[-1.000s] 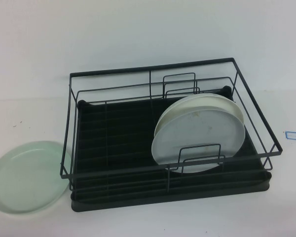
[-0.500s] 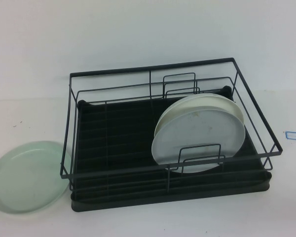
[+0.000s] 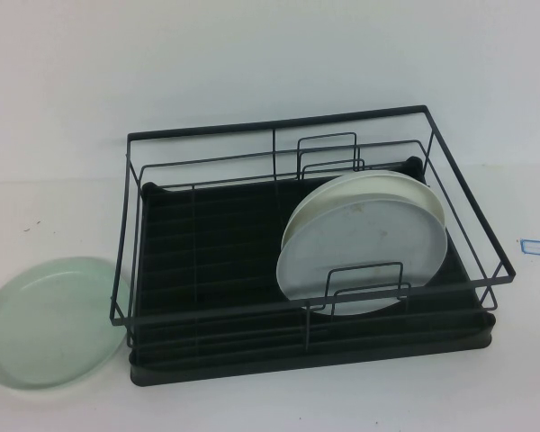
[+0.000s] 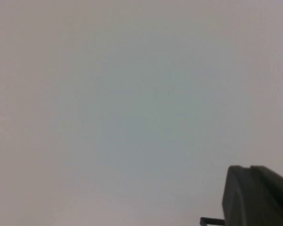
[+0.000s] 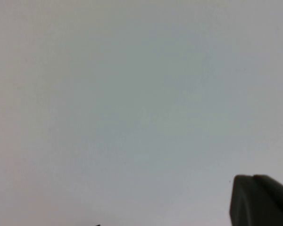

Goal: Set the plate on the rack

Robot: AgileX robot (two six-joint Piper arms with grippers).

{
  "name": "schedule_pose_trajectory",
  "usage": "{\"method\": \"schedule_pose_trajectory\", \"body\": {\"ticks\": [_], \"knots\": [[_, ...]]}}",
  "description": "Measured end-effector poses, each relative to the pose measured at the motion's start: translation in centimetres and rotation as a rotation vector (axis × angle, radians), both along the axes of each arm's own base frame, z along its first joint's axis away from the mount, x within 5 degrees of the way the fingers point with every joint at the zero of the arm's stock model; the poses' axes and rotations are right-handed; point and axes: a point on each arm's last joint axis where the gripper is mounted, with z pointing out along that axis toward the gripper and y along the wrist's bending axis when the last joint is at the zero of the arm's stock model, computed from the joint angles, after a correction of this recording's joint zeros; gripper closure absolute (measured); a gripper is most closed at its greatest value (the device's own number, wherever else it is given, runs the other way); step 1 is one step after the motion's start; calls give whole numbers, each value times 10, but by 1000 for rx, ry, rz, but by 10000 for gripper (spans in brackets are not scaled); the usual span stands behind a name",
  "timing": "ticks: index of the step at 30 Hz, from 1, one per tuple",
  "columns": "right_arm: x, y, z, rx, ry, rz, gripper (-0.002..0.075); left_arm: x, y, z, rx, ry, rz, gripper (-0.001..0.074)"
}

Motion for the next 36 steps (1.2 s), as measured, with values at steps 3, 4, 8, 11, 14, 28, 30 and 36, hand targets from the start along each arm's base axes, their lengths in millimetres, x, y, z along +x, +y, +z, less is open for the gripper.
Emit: {"method": "schedule_pose_trajectory", "body": {"ticks": [3,4,8,11,14,28,30,36], "knots": [[-2,1,9,-1,-16,16,708,-1,-4,8,76,18,-16,735],[-3,2,18,22,-37,31,708,-4,-5,20,86,16,-20,735],[-17,8,64,-17,-99,78,708,-20,-5,66,107,62,4,735],[-30,14,94,-186,-70,87,708,-25,-2,92,230,149,78,735],[-27,18,110,-316,63,116,708,-21,4,108,248,339,121,735],[46,23,74,-453,683,322,708,123,9,48,28,1127,42,735],[47,25,68,-485,746,370,708,143,10,41,47,1197,49,735],[39,31,57,-504,860,487,708,188,19,27,8,1235,87,699]]}}
